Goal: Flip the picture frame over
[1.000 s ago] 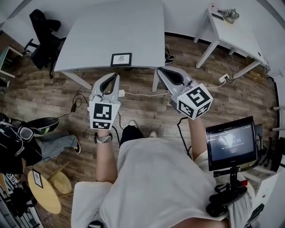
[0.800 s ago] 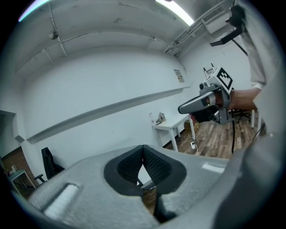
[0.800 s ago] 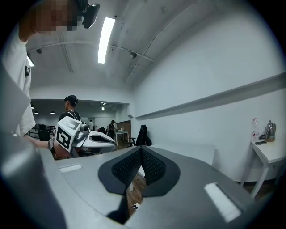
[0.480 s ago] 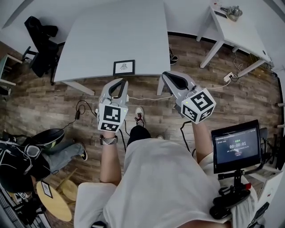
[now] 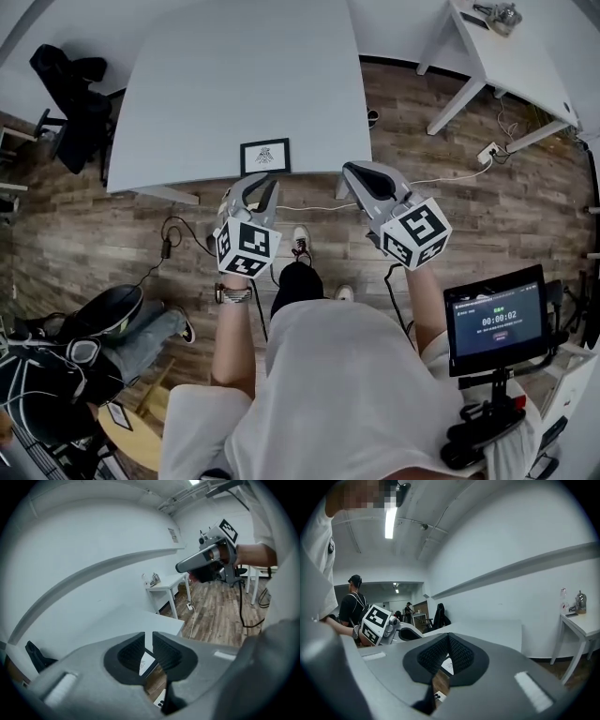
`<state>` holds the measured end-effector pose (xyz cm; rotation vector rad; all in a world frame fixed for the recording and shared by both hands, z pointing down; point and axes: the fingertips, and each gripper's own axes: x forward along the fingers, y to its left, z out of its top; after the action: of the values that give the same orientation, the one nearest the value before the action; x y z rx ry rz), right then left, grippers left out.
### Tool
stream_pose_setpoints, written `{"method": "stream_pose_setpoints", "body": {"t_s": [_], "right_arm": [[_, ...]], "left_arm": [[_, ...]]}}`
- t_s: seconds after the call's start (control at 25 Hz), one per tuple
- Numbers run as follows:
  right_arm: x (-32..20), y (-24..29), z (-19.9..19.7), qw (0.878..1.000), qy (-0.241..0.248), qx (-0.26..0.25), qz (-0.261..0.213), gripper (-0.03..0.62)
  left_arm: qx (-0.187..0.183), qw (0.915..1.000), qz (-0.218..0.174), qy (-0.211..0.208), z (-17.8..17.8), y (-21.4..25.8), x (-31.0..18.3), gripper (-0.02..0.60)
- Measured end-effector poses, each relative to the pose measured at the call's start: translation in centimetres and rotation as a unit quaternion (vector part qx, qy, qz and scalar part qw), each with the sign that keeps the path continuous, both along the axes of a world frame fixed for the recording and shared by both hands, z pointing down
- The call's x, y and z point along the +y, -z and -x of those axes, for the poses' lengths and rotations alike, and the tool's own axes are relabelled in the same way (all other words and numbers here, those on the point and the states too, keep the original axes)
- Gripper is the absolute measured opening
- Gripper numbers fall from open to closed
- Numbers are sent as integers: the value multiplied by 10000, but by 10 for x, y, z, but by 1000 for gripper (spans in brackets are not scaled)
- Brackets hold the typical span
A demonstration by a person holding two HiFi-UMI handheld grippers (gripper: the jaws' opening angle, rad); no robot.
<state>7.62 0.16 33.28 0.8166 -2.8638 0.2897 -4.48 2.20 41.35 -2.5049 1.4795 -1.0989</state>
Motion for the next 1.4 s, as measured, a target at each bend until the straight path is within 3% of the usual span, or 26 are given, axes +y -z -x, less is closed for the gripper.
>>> {"method": "stream_pose_setpoints", "body": {"t_s": [0.4, 0.88, 1.08, 1.4], "right_arm": [[-32, -65, 13, 9975, -164, 282, 633, 2], [-53, -130, -2, 9872, -527, 490, 1422, 2], [-49, -142, -6, 9845, -607, 490, 1574, 2], [-37, -154, -3, 9815, -520, 543, 1762, 2]], "left_arm": [[-364, 9948, 858, -406, 6, -82, -30, 81], [-863, 9785, 1564, -1035, -9, -170, -51, 122], [-1587, 9699, 1464, -1123, 0, -194, -54, 141], [-2739, 9447, 1276, -1275, 10, -230, -50, 189]]}}
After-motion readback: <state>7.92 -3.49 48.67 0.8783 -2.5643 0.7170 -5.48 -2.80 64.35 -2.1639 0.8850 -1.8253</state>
